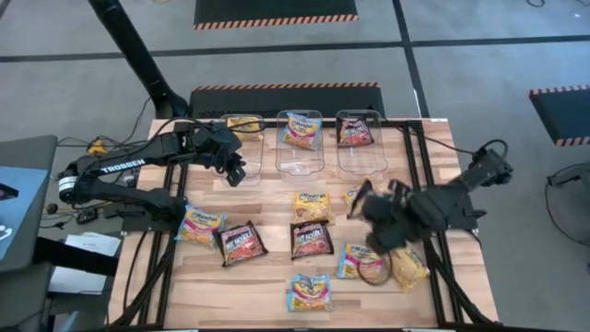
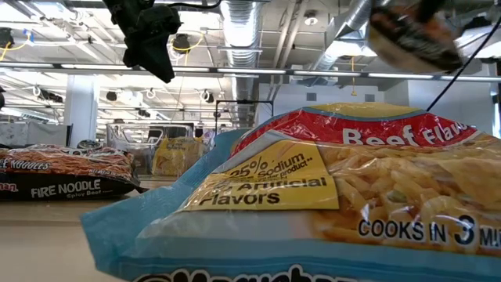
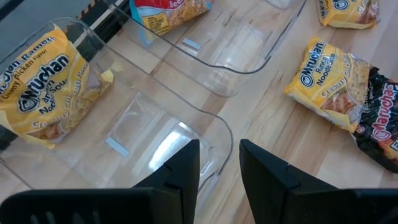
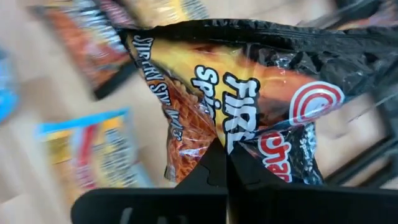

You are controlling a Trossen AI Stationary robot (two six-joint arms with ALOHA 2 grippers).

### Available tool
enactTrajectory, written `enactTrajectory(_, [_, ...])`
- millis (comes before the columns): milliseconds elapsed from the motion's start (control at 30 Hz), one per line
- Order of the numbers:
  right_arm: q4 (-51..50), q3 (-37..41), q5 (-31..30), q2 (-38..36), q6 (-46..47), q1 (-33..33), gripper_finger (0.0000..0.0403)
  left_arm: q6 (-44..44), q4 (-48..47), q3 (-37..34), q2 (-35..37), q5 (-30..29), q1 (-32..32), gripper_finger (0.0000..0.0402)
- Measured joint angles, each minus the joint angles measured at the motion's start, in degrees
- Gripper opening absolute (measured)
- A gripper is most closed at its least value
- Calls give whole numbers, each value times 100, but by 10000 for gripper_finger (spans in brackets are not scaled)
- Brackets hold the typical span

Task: Sort Maruchan noodles
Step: Put the black noodle pack into the right transparent bin

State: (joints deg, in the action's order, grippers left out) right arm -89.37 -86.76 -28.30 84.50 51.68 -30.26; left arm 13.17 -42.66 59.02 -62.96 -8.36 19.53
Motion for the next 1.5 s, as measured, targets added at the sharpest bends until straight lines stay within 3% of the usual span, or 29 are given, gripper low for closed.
enactTrajectory(467, [278, -19, -1475, 162, -3990, 2851, 3, 17, -48, 0, 0, 40, -1, 100])
enactTrajectory(733, [1029, -13, -1907, 768, -5446, 4080, 3, 17, -52, 0, 0, 44, -2, 100])
enactTrajectory(1000, [1297, -5, -1977, 1631, -5488, 4863, 3, -3, -60, 0, 2, 44, -2, 100])
enactTrajectory(1500, [1322, -6, -1793, 2813, -5475, 5317, 3, -4, -211, 0, 2, 44, -2, 100])
